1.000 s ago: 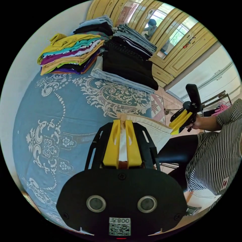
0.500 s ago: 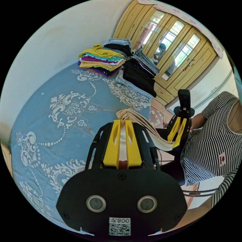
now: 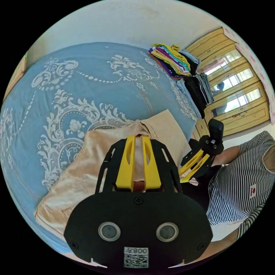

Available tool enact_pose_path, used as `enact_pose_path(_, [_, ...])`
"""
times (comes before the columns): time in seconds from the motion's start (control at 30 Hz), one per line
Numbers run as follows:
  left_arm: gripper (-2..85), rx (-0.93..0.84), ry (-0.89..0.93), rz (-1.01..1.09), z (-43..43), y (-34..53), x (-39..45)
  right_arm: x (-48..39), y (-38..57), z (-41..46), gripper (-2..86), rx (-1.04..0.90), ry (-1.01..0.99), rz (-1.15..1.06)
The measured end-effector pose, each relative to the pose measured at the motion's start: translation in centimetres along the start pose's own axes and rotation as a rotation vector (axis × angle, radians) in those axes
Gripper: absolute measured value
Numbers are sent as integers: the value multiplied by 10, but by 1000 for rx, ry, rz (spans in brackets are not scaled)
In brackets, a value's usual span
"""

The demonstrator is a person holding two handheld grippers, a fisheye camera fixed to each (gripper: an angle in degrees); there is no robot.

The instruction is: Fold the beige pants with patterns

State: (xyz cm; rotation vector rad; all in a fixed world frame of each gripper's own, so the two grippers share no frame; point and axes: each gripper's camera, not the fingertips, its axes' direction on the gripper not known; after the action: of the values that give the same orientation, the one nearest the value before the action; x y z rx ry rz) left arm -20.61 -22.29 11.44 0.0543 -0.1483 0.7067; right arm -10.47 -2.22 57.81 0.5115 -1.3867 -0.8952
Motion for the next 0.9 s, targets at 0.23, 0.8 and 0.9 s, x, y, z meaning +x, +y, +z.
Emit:
enact_pose_path(0.23, [12,170,16,-67,-8,76,25,52,-23,49,49,-48,-34,34])
enact_pose_path(0.8, [2,-3,-133,-65,46,176,93,128,-120,16,5,59,140,-21])
enact_pose_path(0.9, [2,50,-118,-96,50,191,97,147,-149,48,2,-59,301,-2])
